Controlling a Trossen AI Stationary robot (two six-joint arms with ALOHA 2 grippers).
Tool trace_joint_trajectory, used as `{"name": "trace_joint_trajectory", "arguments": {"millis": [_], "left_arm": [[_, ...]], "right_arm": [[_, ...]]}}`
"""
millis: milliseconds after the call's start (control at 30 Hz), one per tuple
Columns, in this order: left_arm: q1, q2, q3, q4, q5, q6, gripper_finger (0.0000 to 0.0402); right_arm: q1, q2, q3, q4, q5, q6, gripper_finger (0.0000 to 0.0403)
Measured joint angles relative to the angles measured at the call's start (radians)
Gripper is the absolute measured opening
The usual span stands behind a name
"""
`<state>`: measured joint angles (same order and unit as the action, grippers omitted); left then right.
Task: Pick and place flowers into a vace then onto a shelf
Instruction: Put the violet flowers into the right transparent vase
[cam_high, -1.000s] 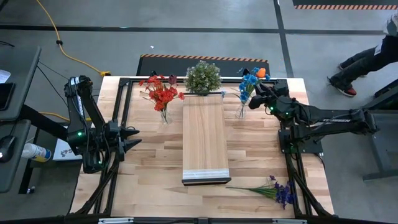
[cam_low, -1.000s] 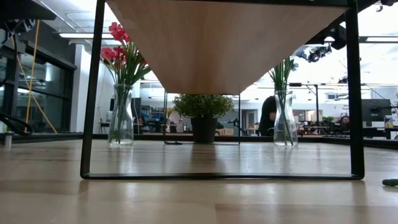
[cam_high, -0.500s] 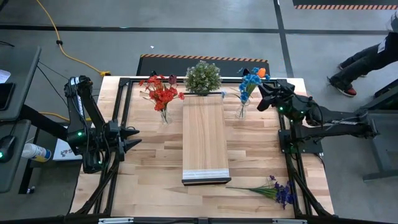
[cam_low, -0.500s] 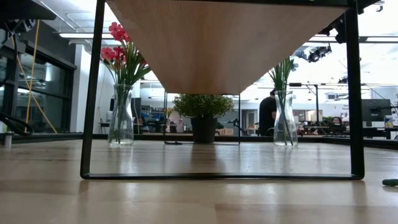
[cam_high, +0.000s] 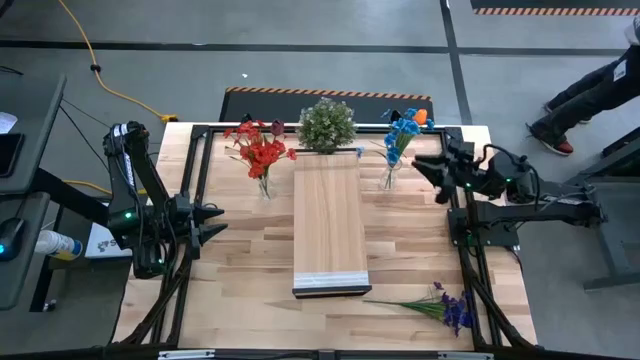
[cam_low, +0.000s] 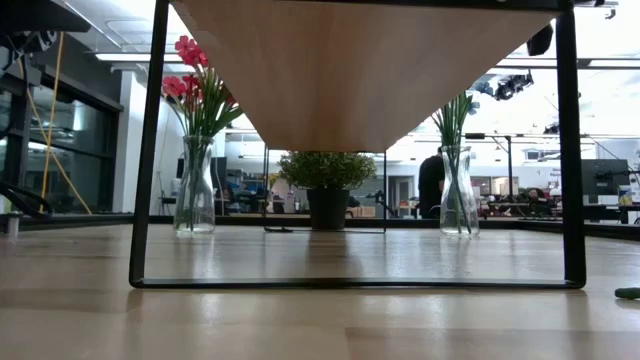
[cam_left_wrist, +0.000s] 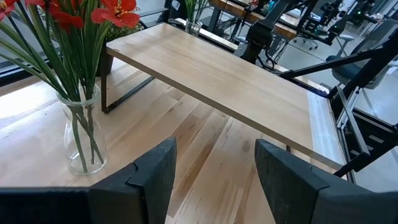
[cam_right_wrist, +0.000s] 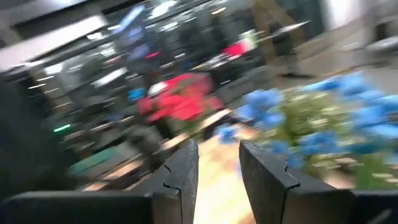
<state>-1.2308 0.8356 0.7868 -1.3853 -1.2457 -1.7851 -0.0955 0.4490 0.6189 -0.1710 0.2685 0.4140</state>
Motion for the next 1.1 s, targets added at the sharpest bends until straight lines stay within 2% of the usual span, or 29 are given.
{"name": "trace_joint_trajectory", "arguments": {"millis": [300, 567, 733, 1100], "left_arm": [[0.000, 0.000, 0.000, 0.007, -0.002, 0.000, 0.0250], [0.000, 0.000, 0.000, 0.075, -0.003, 0.000, 0.0250], [0.000, 0.000, 0.000, 0.150, -0.030, 0.000, 0.0250], [0.000, 0.001, 0.000, 0.370, -0.106, 0.007, 0.0250]], "right_arm": [[0.000, -0.018, 0.000, -0.056, -0.340, 0.092, 0.0108], [0.000, -0.018, 0.000, -0.081, -0.511, 0.172, 0.0108], [0.000, -0.019, 0.000, -0.081, -0.563, 0.192, 0.0108], [0.000, -0.019, 0.000, -0.069, -0.570, 0.191, 0.0108]]}}
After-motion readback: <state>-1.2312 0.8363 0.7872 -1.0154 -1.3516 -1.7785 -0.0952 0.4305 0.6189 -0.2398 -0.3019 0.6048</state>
